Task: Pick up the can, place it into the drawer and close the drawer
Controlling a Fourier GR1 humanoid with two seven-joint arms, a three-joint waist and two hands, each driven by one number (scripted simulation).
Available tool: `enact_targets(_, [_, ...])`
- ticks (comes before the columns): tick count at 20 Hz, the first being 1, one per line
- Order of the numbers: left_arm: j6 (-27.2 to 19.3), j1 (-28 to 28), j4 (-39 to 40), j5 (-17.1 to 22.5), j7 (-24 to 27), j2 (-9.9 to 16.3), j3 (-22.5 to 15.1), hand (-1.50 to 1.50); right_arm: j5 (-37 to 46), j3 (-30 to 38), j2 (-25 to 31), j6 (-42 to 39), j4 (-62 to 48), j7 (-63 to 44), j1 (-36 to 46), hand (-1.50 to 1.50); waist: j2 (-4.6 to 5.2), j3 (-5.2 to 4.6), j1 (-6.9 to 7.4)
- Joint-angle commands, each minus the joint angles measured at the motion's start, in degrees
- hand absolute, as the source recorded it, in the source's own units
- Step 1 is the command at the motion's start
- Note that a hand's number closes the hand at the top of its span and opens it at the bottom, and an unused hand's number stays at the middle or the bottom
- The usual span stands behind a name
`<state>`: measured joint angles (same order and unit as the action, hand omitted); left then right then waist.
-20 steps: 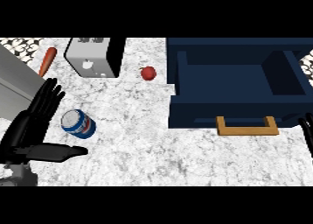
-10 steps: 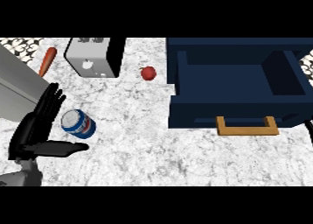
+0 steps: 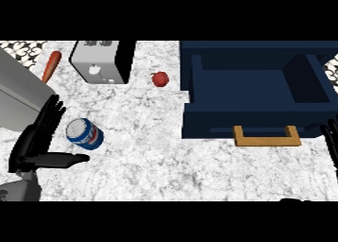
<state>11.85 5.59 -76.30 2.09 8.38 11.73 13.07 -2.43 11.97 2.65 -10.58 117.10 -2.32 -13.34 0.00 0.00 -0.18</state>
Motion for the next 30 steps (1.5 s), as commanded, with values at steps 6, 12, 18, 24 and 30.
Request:
enact_targets(6, [-1.67,-2.61,7.33,-4.09,10.22,-2.78,-2.06,-1.50,-1.93,3.49,1.69,-2.58,-2.92,2.38,0.72,-1.50,-0.01,0.00,0.04])
enact_targets(12, [0.34,4.05,18.40,-2.96,12.49,1.52,1.14,-1.50,3.90,-1.35,-2.53,1.38,-4.96,4.17,3.20,-1.50,0.04,-0.01,-0.02])
enact_targets(18, [0.88,5.98,24.90,-1.69,14.76,1.85,2.27,-1.50,-0.02,1.89,-0.23,-0.56,-0.64,0.48,1.31,-1.50,0.00,-0.01,-0.04])
enact_targets(24, [-0.16,11.99,38.81,-4.37,22.41,3.38,2.46,-1.50,1.80,-1.27,-2.38,0.42,6.46,-2.84,-2.00,-1.50,0.05,-0.03,-0.36])
enact_targets(30, [0.50,13.35,39.72,-3.27,21.74,4.86,2.90,-1.50,-3.01,4.10,0.70,-3.69,-0.04,3.30,-2.93,-1.50,0.06,-0.01,-0.37])
